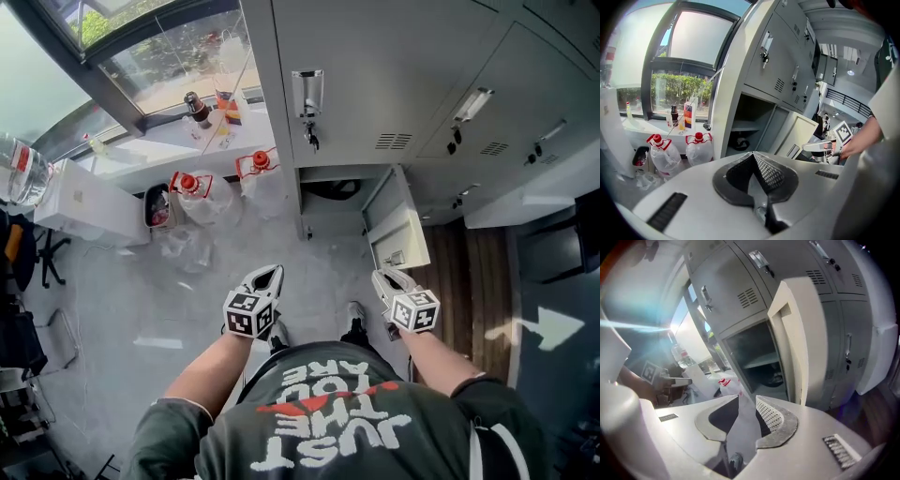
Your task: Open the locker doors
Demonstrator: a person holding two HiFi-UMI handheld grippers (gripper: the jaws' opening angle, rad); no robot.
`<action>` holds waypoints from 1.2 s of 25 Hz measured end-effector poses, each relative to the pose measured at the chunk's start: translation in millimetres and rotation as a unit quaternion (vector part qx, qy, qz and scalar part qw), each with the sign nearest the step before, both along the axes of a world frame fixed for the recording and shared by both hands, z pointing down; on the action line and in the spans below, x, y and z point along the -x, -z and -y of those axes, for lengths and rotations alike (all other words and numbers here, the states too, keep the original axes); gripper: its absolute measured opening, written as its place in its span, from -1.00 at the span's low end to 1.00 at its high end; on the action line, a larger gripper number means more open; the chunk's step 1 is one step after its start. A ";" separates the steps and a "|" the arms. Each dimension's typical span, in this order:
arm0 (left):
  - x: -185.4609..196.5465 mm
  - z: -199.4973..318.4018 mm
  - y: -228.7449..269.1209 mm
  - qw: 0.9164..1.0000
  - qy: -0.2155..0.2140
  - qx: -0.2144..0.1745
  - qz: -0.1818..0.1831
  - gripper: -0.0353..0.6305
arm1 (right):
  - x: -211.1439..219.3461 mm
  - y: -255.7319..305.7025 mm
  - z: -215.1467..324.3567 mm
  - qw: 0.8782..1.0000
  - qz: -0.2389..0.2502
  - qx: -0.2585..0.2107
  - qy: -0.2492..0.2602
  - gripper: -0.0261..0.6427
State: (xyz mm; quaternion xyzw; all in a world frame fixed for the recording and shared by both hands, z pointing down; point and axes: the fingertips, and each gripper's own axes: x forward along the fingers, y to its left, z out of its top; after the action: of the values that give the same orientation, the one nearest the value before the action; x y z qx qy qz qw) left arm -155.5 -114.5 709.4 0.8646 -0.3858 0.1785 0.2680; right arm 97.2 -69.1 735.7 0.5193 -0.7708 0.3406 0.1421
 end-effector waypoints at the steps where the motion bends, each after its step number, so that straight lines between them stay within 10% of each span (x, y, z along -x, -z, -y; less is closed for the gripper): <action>1: 0.8 1.5 7.4 1.000 0.001 -0.006 -0.003 -0.88 | 7.0 12.0 5.9 1.000 0.005 -0.012 0.007 -0.54; 19: -5.2 67.1 260.3 0.972 -0.002 -0.212 -0.100 -0.88 | 41.6 298.3 110.8 0.965 -0.018 -0.248 0.079 -0.72; 30: -0.2 75.4 375.7 0.955 -0.002 -0.275 -0.109 -0.88 | 32.6 428.9 113.8 0.940 -0.007 -0.332 0.082 -0.80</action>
State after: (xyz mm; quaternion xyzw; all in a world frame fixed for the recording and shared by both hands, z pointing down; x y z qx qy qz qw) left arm -155.2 -189.9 333.8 0.9199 -0.3864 -0.0288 0.0598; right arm 64.6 -182.9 306.8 0.4745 -0.8789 0.0489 -0.0061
